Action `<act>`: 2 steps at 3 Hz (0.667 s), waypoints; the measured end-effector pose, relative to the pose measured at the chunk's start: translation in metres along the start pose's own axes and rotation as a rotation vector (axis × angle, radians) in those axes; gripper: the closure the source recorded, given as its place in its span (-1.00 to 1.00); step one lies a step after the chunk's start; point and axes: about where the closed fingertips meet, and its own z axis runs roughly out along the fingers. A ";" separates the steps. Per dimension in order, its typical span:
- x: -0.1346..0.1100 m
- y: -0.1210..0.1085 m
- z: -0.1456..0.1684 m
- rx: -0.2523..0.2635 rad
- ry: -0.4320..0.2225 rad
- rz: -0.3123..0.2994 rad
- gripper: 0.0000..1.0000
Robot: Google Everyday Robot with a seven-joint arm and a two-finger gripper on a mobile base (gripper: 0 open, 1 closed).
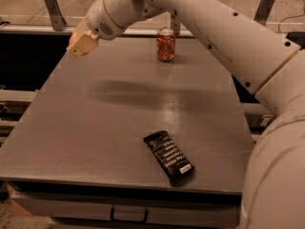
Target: Move orange near rxbar chocolate
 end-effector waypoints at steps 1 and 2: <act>0.000 0.000 0.000 0.000 0.000 0.000 1.00; 0.014 0.005 -0.013 0.017 0.013 0.050 1.00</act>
Offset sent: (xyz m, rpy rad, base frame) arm -0.0117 -0.0528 -0.0121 0.0076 0.0767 -0.1252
